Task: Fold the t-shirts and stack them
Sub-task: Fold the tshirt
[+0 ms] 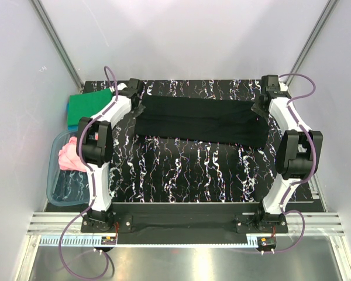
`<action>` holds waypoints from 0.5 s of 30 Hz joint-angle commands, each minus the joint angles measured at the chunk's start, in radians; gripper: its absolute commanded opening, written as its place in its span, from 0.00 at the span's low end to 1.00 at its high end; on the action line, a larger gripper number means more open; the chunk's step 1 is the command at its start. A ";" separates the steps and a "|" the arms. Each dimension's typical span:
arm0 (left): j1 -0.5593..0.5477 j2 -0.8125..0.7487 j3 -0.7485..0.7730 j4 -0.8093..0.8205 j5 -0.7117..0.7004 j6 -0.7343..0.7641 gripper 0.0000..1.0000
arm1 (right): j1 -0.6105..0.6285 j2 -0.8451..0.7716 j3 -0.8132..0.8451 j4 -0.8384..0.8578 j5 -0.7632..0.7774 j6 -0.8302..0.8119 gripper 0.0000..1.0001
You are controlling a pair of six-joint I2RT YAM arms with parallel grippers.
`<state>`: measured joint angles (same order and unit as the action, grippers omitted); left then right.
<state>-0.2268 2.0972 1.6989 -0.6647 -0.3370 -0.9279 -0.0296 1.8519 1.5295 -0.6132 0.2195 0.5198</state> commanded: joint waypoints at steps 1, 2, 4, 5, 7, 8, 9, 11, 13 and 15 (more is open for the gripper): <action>0.007 0.004 0.053 -0.024 -0.019 0.015 0.00 | 0.005 -0.003 0.055 0.003 0.004 0.005 0.00; 0.009 -0.002 0.036 -0.018 -0.019 0.015 0.00 | 0.005 -0.006 0.060 -0.016 0.010 0.006 0.00; 0.009 -0.023 0.034 -0.021 -0.034 0.014 0.00 | 0.005 -0.010 0.081 -0.045 0.030 0.014 0.00; 0.009 -0.031 0.033 -0.022 -0.039 0.015 0.00 | 0.005 -0.017 0.087 -0.052 0.037 0.017 0.00; 0.009 -0.046 0.038 -0.024 -0.049 0.017 0.00 | 0.005 -0.023 0.106 -0.066 0.050 0.022 0.00; 0.009 -0.049 0.044 -0.029 -0.060 0.018 0.00 | 0.005 -0.031 0.112 -0.075 0.053 0.025 0.00; 0.009 -0.049 0.057 -0.036 -0.063 0.021 0.00 | 0.005 -0.036 0.121 -0.077 0.054 0.028 0.00; 0.009 -0.043 0.070 -0.042 -0.069 0.024 0.00 | 0.005 -0.040 0.132 -0.083 0.057 0.029 0.00; 0.010 -0.028 0.088 -0.050 -0.068 0.029 0.00 | 0.005 -0.037 0.155 -0.092 0.057 0.029 0.00; 0.012 -0.016 0.111 -0.061 -0.066 0.029 0.00 | 0.005 -0.023 0.178 -0.097 0.057 0.028 0.00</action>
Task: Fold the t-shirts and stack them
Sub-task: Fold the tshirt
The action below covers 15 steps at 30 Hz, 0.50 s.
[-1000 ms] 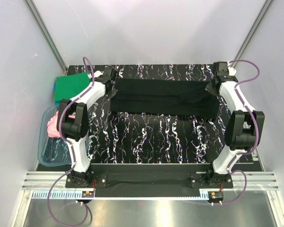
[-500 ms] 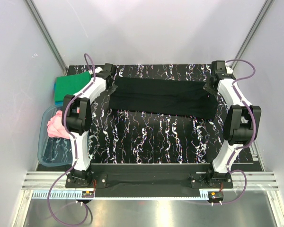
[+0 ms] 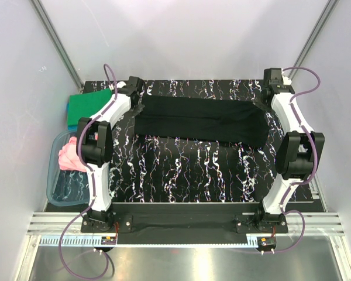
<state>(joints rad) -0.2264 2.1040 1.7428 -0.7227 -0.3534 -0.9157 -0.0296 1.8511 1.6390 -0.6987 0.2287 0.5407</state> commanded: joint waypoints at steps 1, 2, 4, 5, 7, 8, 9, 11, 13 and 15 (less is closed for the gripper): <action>0.010 -0.019 0.070 -0.001 -0.053 0.018 0.00 | 0.005 -0.013 0.073 -0.012 0.043 0.007 0.00; 0.012 -0.016 0.072 0.002 -0.055 0.020 0.00 | 0.005 -0.009 0.076 -0.012 0.043 0.005 0.00; 0.012 -0.015 0.083 0.009 -0.077 0.028 0.00 | 0.005 0.008 0.090 -0.007 0.041 0.001 0.00; 0.015 -0.010 0.084 0.009 -0.078 0.031 0.00 | 0.005 0.013 0.096 -0.007 0.043 -0.001 0.00; 0.018 0.001 0.104 0.019 -0.075 0.038 0.00 | 0.005 0.032 0.107 0.002 0.046 -0.007 0.00; 0.019 0.022 0.116 0.017 -0.068 0.041 0.00 | 0.005 0.039 0.110 0.004 0.046 -0.011 0.00; 0.019 0.034 0.127 0.009 -0.062 0.044 0.00 | 0.005 0.048 0.119 0.007 0.046 -0.016 0.00; 0.019 0.054 0.150 0.003 -0.053 0.046 0.00 | 0.005 0.082 0.134 0.004 0.031 -0.021 0.00; 0.019 0.071 0.149 0.009 -0.044 0.041 0.00 | 0.005 0.112 0.150 -0.002 0.015 -0.019 0.00; 0.018 0.080 0.149 0.017 -0.044 0.041 0.00 | 0.005 0.128 0.144 0.002 0.005 -0.018 0.00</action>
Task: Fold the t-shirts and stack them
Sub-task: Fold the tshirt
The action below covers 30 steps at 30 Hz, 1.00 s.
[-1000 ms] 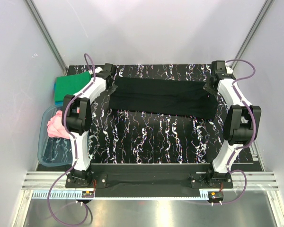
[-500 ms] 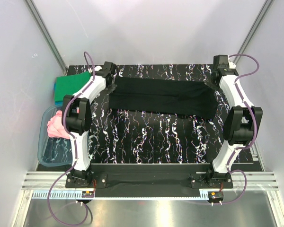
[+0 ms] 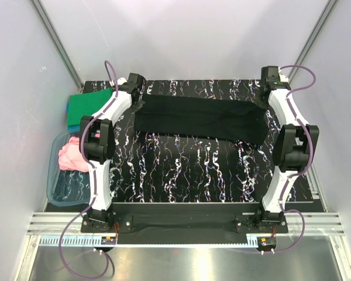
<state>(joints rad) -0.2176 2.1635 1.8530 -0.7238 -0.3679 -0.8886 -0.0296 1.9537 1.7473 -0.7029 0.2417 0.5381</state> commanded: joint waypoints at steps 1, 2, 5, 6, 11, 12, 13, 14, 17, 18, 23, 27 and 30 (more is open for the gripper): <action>0.011 0.033 0.040 0.021 -0.025 0.017 0.00 | 0.005 0.034 0.034 0.016 -0.012 -0.015 0.00; 0.012 0.039 0.043 0.023 -0.025 0.017 0.01 | 0.005 0.042 0.032 0.019 -0.015 -0.017 0.00; 0.014 0.059 0.064 0.026 -0.019 0.025 0.20 | 0.005 0.070 0.041 0.019 -0.018 -0.021 0.00; 0.014 0.059 0.072 0.030 -0.020 0.033 0.20 | 0.005 0.074 0.050 0.019 -0.021 -0.026 0.00; 0.014 0.013 0.071 0.054 -0.045 0.074 0.46 | 0.005 0.105 0.078 0.011 -0.032 -0.029 0.00; 0.014 0.000 0.066 0.063 -0.052 0.082 0.47 | 0.005 0.108 0.080 0.011 -0.033 -0.029 0.00; 0.014 -0.014 0.045 0.073 -0.055 0.097 0.47 | 0.005 0.112 0.081 0.016 -0.035 -0.029 0.00; 0.014 -0.042 0.029 0.096 -0.052 0.102 0.47 | 0.005 0.114 0.087 0.017 -0.038 -0.030 0.00; 0.011 -0.080 -0.035 0.136 -0.016 0.111 0.47 | 0.005 0.123 0.103 0.013 -0.051 -0.035 0.00; 0.009 -0.105 -0.060 0.159 0.004 0.122 0.47 | 0.005 0.125 0.107 0.011 -0.059 -0.035 0.00; -0.008 -0.116 -0.186 0.308 0.124 0.158 0.46 | 0.005 0.120 0.097 0.000 -0.055 -0.043 0.00; -0.006 -0.019 -0.072 0.218 0.130 0.181 0.45 | 0.005 0.116 0.083 -0.003 -0.048 -0.055 0.00; -0.003 0.032 -0.014 0.176 0.121 0.182 0.45 | 0.005 0.113 0.087 -0.007 -0.036 -0.063 0.00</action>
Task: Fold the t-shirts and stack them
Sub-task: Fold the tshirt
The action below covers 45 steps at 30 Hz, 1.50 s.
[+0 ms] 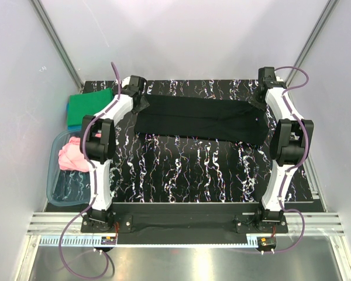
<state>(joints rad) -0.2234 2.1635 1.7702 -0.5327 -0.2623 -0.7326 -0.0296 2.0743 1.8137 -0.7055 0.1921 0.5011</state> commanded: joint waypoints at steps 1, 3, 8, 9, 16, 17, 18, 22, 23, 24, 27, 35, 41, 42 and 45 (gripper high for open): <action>0.002 0.035 0.064 -0.010 0.014 0.022 0.45 | 0.005 -0.011 0.022 -0.008 0.017 -0.027 0.00; 0.007 0.036 0.038 0.019 0.021 0.006 0.44 | 0.005 -0.017 0.030 -0.014 0.021 -0.032 0.00; 0.016 0.073 0.032 0.013 0.029 -0.004 0.42 | 0.005 -0.010 0.073 -0.034 0.029 -0.045 0.00; 0.018 0.085 0.040 -0.006 0.022 -0.007 0.42 | 0.005 0.001 0.084 -0.048 0.032 -0.052 0.00; 0.025 0.139 0.086 -0.087 0.011 -0.004 0.42 | 0.007 0.067 0.167 -0.091 0.020 -0.113 0.00; 0.024 0.137 0.077 -0.078 0.006 -0.002 0.42 | 0.007 0.072 0.174 -0.088 0.009 -0.139 0.00; 0.024 0.137 0.075 -0.075 0.003 -0.001 0.42 | 0.007 0.084 0.180 -0.081 -0.012 -0.151 0.00; 0.025 0.137 0.084 -0.076 -0.011 0.004 0.42 | 0.010 0.113 0.222 -0.077 -0.045 -0.208 0.00; 0.025 0.137 0.086 -0.075 -0.011 0.004 0.42 | 0.011 0.119 0.234 -0.074 -0.052 -0.228 0.00; 0.025 0.137 0.090 -0.076 -0.014 0.006 0.42 | 0.013 0.128 0.240 -0.065 -0.066 -0.240 0.00; 0.025 0.137 0.094 -0.072 -0.015 0.006 0.42 | 0.016 0.150 0.269 -0.051 -0.091 -0.282 0.00; 0.024 0.119 0.078 -0.072 -0.009 -0.002 0.42 | 0.025 0.211 0.343 -0.038 -0.082 -0.366 0.00; 0.022 0.114 0.069 -0.066 -0.011 -0.002 0.42 | 0.025 0.256 0.386 -0.020 -0.086 -0.375 0.00; 0.022 0.116 0.069 -0.067 -0.009 -0.005 0.42 | 0.023 0.268 0.391 -0.019 -0.091 -0.371 0.00; 0.024 0.119 0.067 -0.067 0.003 -0.008 0.42 | 0.025 0.291 0.415 -0.023 -0.114 -0.358 0.01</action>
<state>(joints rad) -0.2039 2.2929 1.8381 -0.5873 -0.2508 -0.7380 -0.0116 2.3489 2.1643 -0.7639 0.1066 0.1524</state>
